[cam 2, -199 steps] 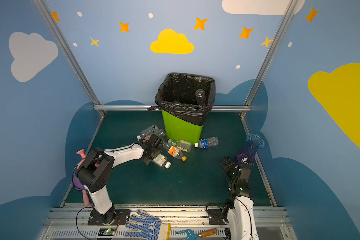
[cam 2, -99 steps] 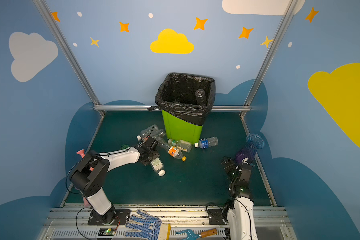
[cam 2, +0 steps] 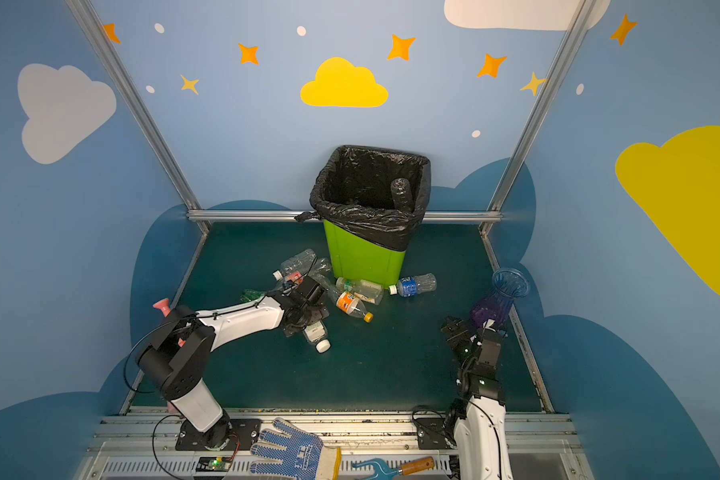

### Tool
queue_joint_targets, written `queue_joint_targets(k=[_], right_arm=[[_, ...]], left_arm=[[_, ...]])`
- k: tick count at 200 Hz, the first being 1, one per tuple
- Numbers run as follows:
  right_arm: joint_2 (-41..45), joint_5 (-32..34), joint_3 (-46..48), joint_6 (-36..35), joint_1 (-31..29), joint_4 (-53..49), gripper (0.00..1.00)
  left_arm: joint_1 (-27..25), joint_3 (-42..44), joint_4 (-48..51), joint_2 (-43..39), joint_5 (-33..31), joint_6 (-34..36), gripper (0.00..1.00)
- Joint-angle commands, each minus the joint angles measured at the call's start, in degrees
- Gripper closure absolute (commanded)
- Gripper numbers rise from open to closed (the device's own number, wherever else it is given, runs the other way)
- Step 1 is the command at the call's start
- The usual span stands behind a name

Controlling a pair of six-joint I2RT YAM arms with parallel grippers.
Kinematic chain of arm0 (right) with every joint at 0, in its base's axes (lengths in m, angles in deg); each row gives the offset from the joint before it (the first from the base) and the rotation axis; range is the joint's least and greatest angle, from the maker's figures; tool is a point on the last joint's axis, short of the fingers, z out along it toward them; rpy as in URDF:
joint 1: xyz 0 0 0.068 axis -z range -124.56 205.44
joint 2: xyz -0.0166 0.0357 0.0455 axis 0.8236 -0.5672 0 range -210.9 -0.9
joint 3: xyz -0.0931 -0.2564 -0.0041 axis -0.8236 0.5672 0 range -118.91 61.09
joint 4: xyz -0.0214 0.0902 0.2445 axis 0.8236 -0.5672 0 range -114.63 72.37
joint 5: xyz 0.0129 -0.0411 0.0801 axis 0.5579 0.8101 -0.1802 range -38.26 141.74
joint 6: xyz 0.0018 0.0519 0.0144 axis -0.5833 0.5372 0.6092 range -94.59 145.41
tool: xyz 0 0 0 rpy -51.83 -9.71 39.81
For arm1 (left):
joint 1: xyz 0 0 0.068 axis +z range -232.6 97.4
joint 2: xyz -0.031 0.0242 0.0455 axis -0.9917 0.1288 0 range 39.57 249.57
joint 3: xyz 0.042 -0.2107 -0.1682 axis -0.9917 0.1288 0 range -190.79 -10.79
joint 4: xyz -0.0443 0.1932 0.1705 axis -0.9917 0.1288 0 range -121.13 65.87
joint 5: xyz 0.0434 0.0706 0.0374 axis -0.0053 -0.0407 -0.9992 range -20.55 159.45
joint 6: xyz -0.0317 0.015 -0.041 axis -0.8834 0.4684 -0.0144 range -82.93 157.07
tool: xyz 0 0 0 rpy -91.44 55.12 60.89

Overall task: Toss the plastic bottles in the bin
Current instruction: 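Close the left gripper around the clear square white-labelled bottle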

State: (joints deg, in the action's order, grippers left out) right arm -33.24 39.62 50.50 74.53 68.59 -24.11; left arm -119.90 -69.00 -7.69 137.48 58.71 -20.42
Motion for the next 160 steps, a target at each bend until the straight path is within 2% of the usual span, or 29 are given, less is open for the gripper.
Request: queue_joint_targets(k=[1,24,66,118,160], right_arm=[[0.48,-0.51,0.62,0.09,0.39,-0.39,0.02],[0.27,-0.71,0.61,0.02,0.56,-0.02,0.02],[0.45,-0.98,0.80,-0.08,0.96,-0.31,0.02],[1.05,-1.18,1.01,-0.18,1.71,-0.52,0.02],[0.88,-1.60,1.09,-0.26,2.12,-0.47,0.02]], left_arm=[[0.12,1.41,2.02,-1.12,0.04,-3.29,0.01],[0.08,0.97,1.67,-0.13,-0.06,-3.21,0.03],[0.15,-0.43,0.74,1.83,0.26,-1.15,0.15],[0.64,-1.07,-0.46,3.58,2.61,-0.32,0.17],[0.78,-0.14,-1.77,2.15,2.63,0.08,0.34]])
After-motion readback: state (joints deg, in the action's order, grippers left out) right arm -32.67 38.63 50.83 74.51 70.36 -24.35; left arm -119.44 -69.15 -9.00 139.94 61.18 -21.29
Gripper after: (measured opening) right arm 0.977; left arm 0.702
